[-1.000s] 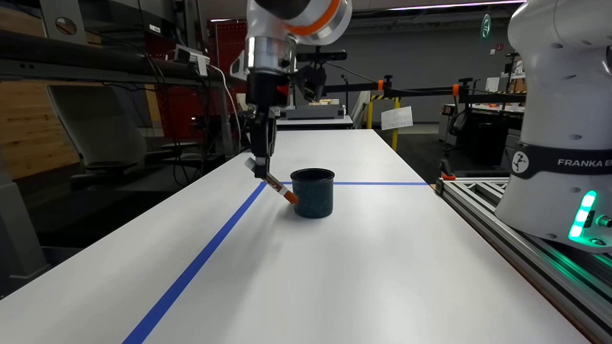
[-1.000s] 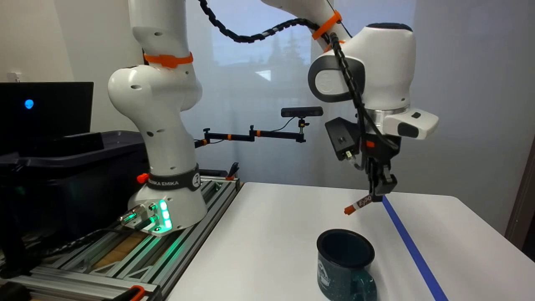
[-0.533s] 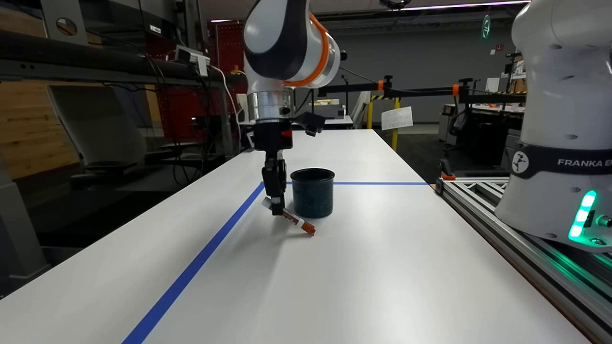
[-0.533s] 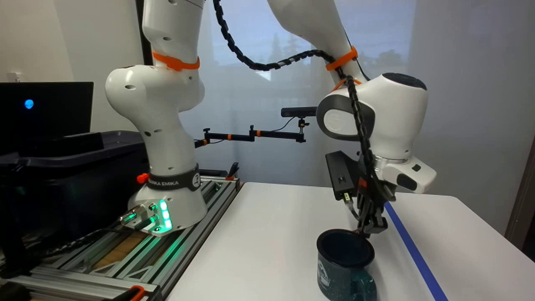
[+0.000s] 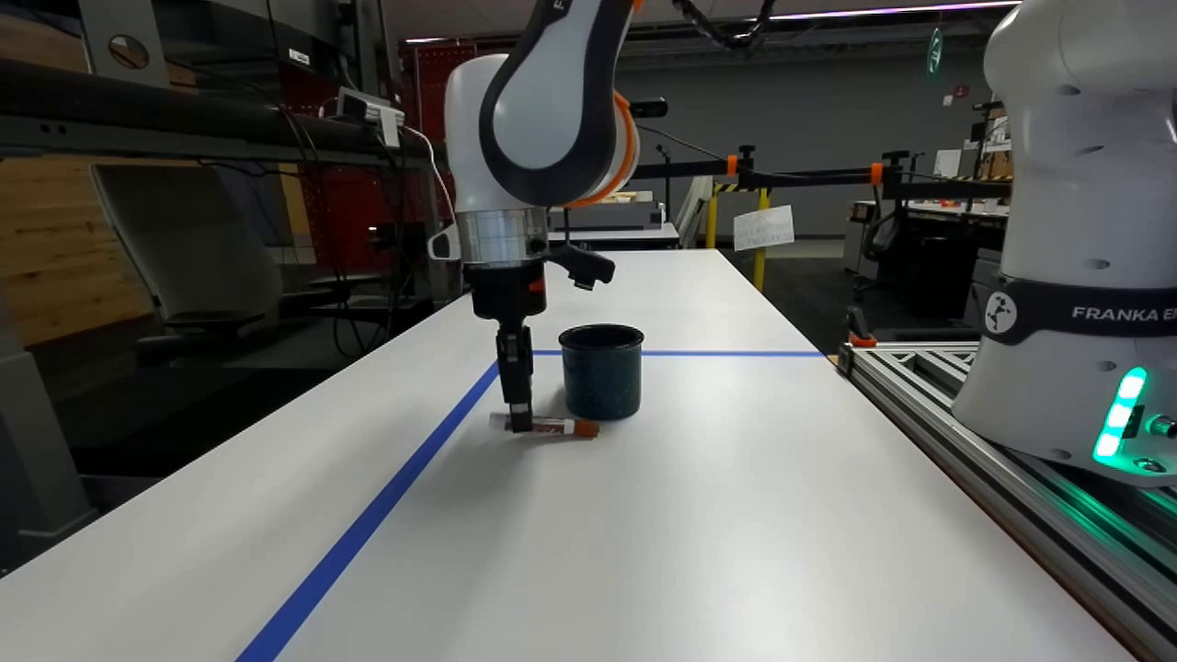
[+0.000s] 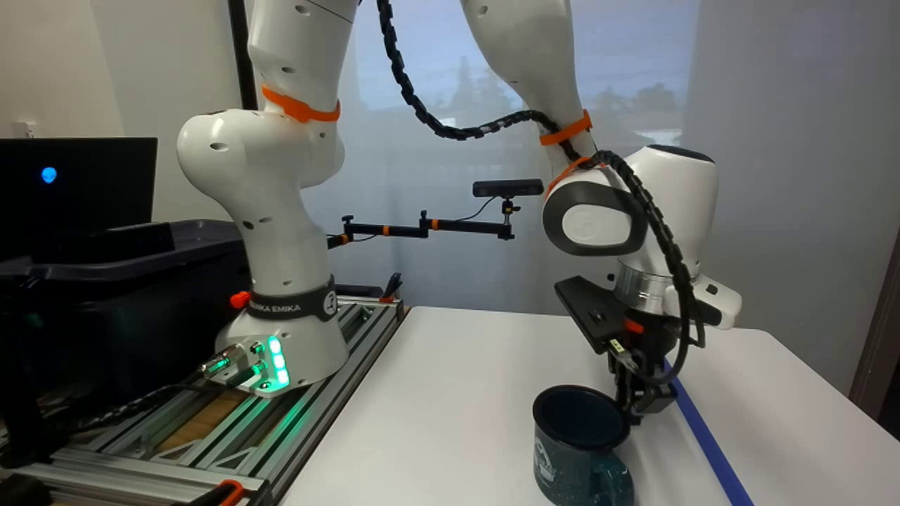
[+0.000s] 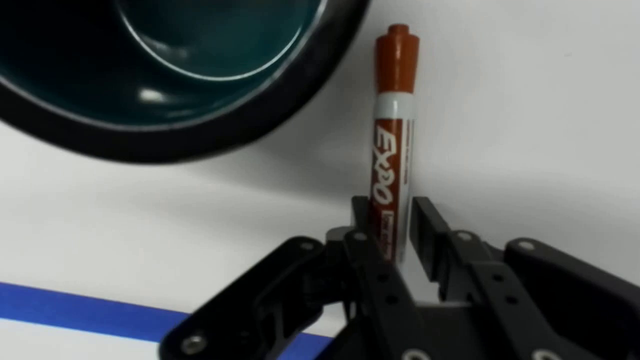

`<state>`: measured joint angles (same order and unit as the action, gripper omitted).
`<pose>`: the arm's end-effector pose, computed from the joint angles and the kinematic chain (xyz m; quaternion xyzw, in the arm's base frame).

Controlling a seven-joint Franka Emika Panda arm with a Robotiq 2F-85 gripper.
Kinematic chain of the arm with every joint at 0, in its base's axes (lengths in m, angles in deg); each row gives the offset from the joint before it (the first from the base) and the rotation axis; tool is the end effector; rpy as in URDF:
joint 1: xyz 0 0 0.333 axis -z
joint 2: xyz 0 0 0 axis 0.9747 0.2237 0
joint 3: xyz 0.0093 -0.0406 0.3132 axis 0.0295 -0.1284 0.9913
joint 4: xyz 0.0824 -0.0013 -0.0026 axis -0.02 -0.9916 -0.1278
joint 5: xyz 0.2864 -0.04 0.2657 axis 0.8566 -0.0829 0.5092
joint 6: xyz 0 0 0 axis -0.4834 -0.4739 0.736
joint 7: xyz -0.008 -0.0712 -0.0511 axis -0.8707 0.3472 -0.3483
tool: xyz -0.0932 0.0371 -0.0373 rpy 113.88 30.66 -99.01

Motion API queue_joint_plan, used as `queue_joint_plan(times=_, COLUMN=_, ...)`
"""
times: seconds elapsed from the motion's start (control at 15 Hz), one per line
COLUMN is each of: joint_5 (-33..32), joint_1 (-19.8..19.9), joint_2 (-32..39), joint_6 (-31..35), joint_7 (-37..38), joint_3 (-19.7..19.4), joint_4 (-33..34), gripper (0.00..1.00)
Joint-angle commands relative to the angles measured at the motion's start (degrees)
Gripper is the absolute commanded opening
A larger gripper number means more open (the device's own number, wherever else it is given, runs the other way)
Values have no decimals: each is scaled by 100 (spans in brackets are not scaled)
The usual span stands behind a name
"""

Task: Put the marker on the table

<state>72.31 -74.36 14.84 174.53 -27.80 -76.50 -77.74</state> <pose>0.5059 -0.0316 0.1626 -0.9916 -0.1284 0.0025 0.0163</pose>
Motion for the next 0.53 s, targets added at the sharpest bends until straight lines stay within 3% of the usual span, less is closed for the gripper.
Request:
queue_joint_plan(times=0.0, joint_5=-544, joint_1=-17, joint_2=44, joint_6=742, joint_7=275, joint_3=36, joint_4=-168, gripper=59)
queue_joint_plan(times=0.33, joint_5=-610, joint_1=-14, joint_2=-272, joint_6=1034, joint_7=684, joint_3=67, joint_4=-437, gripper=97)
queue_joint_plan(times=0.47, joint_5=-586, joint_1=-56, joint_2=-485, joint_6=867, joint_7=926, joint_3=23, joint_4=-512, gripper=100)
